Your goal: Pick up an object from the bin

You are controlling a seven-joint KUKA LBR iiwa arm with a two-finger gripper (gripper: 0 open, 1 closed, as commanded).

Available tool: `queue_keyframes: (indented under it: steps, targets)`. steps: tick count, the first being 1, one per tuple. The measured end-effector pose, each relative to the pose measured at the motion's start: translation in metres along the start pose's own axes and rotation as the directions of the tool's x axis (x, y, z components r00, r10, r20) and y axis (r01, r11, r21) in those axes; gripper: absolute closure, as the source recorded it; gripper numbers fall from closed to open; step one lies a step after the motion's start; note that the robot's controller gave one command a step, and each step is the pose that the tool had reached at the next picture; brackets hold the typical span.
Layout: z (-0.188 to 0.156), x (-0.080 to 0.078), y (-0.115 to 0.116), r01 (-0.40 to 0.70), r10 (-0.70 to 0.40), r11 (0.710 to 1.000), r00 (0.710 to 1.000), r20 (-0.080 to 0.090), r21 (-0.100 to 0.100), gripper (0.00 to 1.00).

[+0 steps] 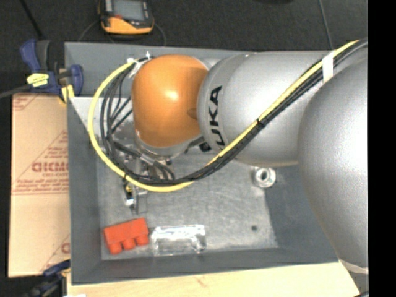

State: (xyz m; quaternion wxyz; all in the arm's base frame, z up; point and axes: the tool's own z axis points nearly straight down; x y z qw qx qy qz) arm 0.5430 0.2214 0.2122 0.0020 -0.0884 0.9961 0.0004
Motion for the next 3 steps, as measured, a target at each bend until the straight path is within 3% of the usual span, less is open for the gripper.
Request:
queue_keyframes:
  steps: [1,2,3]
  targets:
    - [0.134,0.042,-0.001,0.184,-0.184,0.983,0.983,-0.010,0.001,0.00]
    - [0.129,0.039,0.000,0.179,-0.179,0.984,0.984,0.000,-0.002,1.00]
    - [-0.007,0.042,0.014,0.198,-0.197,0.980,0.980,0.007,0.000,1.00]
